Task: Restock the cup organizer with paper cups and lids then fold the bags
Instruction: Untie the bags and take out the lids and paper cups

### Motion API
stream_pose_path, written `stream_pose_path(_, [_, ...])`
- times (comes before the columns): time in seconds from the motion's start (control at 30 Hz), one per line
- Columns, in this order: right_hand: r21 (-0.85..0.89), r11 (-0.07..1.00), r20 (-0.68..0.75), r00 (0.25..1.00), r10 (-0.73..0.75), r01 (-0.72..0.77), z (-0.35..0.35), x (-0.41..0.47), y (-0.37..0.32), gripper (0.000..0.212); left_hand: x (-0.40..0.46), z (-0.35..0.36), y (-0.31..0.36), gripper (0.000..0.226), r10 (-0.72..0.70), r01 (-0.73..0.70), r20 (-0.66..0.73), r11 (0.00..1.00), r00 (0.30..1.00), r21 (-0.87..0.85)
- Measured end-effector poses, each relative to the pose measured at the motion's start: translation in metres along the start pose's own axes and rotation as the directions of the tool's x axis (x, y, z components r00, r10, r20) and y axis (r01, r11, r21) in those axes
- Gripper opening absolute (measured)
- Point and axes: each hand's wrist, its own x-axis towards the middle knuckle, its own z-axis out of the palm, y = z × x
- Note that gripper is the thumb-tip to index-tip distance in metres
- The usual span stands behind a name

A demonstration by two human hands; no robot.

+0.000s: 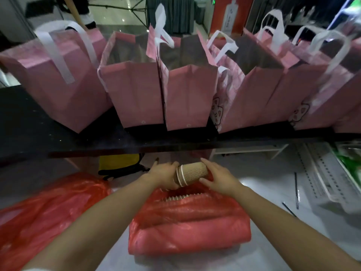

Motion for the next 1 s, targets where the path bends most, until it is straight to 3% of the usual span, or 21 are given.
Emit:
stream_pose_path(0.13, [0.334, 0.942, -0.085, 0.995, 0.057, -0.026, -0.019, 0.000, -0.026, 0.096, -0.022, -0.021, -0.001, 0.081, 0.055, -0.067, -0.124, 0.994, 0.991, -0.090])
stream_pose_path(0.23, [0.636, 0.768, -0.124, 0.973, 0.197, -0.074, -0.025, 0.006, -0.048, 0.103, -0.042, -0.031, -0.005, 0.078, 0.062, -0.102, -0.209, 0.977, 0.976, -0.188])
stream_pose_path(0.37, [0.813, 0.582, -0.150, 0.960, 0.238, -0.017, -0.019, 0.005, -0.096, 0.069, -0.077, -0.028, -0.010, 0.078, -0.060, -0.112, -0.304, 0.848, 0.951, -0.518])
stream_pose_path(0.57, [0.727, 0.671, -0.234, 0.971, 0.044, 0.145, -0.019, -0.004, -0.160, 0.063, -0.137, -0.030, -0.009, 0.076, -0.250, -0.151, -0.484, 0.747, 0.839, -0.648])
stream_pose_path(0.77, [0.513, 0.763, -0.322, 0.912, -0.254, 0.394, -0.030, -0.026, -0.233, 0.074, -0.219, -0.017, -0.011, 0.079, -0.466, -0.111, -0.583, 0.710, 0.666, -0.695])
stream_pose_path(1.0, [0.488, 0.690, -0.223, 0.840, -0.494, 0.535, 0.009, -0.072, -0.337, 0.079, -0.339, 0.019, -0.040, 0.086, -0.614, 0.014, -0.576, 0.691, 0.539, -0.723])
